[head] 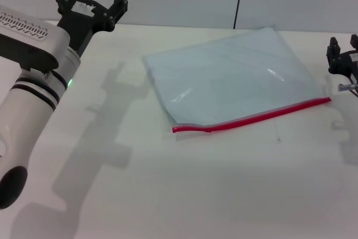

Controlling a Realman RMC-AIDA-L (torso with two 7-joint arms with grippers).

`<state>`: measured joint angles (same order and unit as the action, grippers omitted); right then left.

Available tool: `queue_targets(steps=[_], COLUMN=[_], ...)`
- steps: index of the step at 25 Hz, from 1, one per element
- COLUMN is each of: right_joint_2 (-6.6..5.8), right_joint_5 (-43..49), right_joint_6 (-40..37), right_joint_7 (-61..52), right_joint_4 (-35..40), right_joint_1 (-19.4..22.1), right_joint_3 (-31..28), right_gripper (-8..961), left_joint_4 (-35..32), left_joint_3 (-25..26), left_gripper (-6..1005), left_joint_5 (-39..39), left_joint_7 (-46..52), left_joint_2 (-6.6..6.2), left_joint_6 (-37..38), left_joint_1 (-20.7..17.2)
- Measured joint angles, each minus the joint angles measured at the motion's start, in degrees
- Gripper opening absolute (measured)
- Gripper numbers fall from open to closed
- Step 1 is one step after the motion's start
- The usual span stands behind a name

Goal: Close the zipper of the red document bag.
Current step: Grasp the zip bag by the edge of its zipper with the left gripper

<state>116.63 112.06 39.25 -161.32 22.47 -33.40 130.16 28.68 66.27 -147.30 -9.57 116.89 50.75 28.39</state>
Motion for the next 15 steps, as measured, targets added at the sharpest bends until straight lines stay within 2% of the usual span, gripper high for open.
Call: queue_targets(steps=[15], right_joint_2=[0.00], right_joint_5=[0.00], right_joint_6=[0.03], right_joint_7=[-0.05], right_joint_4=[0.04], right_joint_1=[0.00], right_joint_3=[0.00], right_gripper=[424], left_joint_4=[-0.30], left_joint_3=[-0.08], left_gripper=[831], left_joint_5=[0.00], left_joint_7=[0.00], left_joint_2=[-0.12], left_joint_6=[0.05], left_joint_1=[0.00])
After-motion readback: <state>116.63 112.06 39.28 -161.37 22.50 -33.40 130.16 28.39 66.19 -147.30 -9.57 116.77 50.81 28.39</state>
